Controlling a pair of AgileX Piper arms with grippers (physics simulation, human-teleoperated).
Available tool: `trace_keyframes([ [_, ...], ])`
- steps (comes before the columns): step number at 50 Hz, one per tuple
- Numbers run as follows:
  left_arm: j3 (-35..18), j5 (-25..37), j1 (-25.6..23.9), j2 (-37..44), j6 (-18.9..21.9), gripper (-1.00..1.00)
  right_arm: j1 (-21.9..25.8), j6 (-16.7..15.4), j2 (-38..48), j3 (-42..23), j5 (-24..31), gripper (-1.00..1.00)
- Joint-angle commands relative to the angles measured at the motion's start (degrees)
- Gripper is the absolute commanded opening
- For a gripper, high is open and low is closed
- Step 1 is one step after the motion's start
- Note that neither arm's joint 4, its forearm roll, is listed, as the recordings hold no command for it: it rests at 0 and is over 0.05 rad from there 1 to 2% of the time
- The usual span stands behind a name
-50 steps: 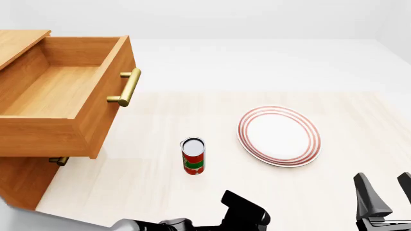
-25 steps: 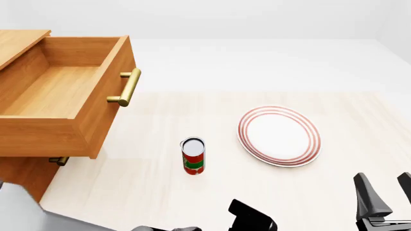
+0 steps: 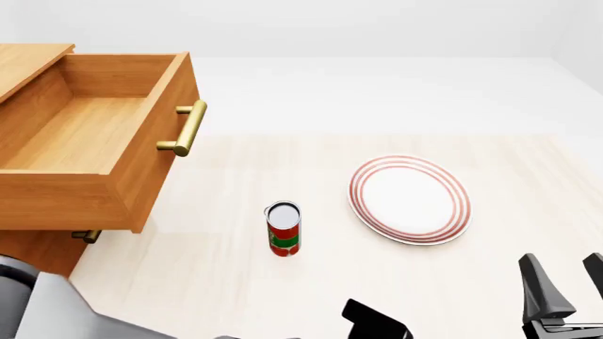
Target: Put the bowl in the top drawer of the cabinet.
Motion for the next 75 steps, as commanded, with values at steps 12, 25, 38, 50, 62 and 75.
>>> trace_keyframes([
  [12,-1.21,-1.04,-0.66,3.01,-1.47,1.00,0.00,0.02,0.00,0.00,0.00,1.00],
  [25,-1.72,-1.77,-0.94,4.76,-2.20,1.00,0.00,0.00,0.00,0.00,0.00,1.00],
  [38,-2.22,-2.29,-1.17,5.91,-2.64,1.00,-0.01,0.01,0.00,0.00,0.00,1.00],
  [50,-2.19,-2.42,-1.13,6.00,-2.85,1.00,-0.01,-0.01,0.00,0.00,-0.01,1.00],
  [62,-1.57,-1.54,1.04,4.95,-1.91,-1.00,0.01,-0.05,0.00,0.00,-0.01,1.00],
  [75,-0.49,0.23,2.92,1.87,-0.61,-1.00,0.01,-0.01,0.00,0.00,0.00,1.00],
])
